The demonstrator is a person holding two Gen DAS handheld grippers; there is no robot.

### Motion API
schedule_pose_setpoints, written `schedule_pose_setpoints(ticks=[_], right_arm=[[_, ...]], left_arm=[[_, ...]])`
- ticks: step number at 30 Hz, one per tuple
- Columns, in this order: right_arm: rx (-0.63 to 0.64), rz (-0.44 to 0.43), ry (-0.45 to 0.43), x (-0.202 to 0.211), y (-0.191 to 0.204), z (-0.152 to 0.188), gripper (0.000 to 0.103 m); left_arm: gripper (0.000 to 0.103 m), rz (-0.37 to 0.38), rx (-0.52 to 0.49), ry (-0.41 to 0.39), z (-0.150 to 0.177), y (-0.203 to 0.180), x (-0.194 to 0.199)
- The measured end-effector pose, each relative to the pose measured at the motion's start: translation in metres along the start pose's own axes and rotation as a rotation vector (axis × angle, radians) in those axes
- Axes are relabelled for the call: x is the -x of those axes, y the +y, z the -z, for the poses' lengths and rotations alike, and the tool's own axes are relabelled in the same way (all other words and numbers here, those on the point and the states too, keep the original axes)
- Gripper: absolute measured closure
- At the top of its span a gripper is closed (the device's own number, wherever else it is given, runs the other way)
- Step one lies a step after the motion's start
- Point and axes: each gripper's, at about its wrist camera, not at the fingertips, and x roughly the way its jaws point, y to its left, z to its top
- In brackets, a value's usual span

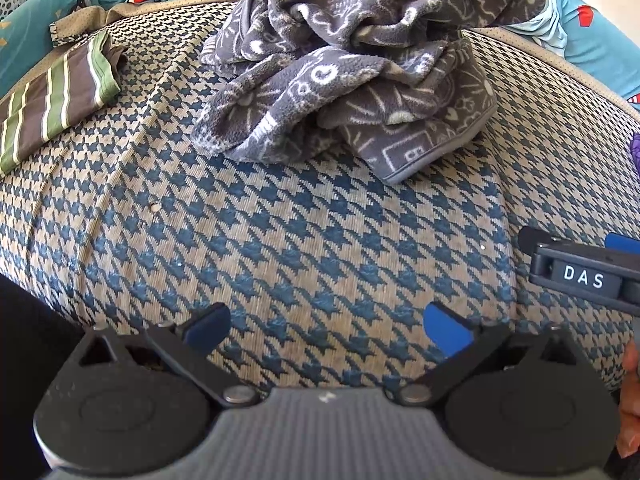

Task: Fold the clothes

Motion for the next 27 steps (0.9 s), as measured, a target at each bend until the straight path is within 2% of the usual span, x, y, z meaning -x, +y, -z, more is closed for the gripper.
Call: schedule_pose_setpoints(ticks=[27], right_arm=[[0.031, -0.018, 0.021, -0.006, 0.015, -0.002, 0.0]], left_arm=[[0.0, -0.03, 0.014, 0.003, 0.005, 0.003, -0.006]])
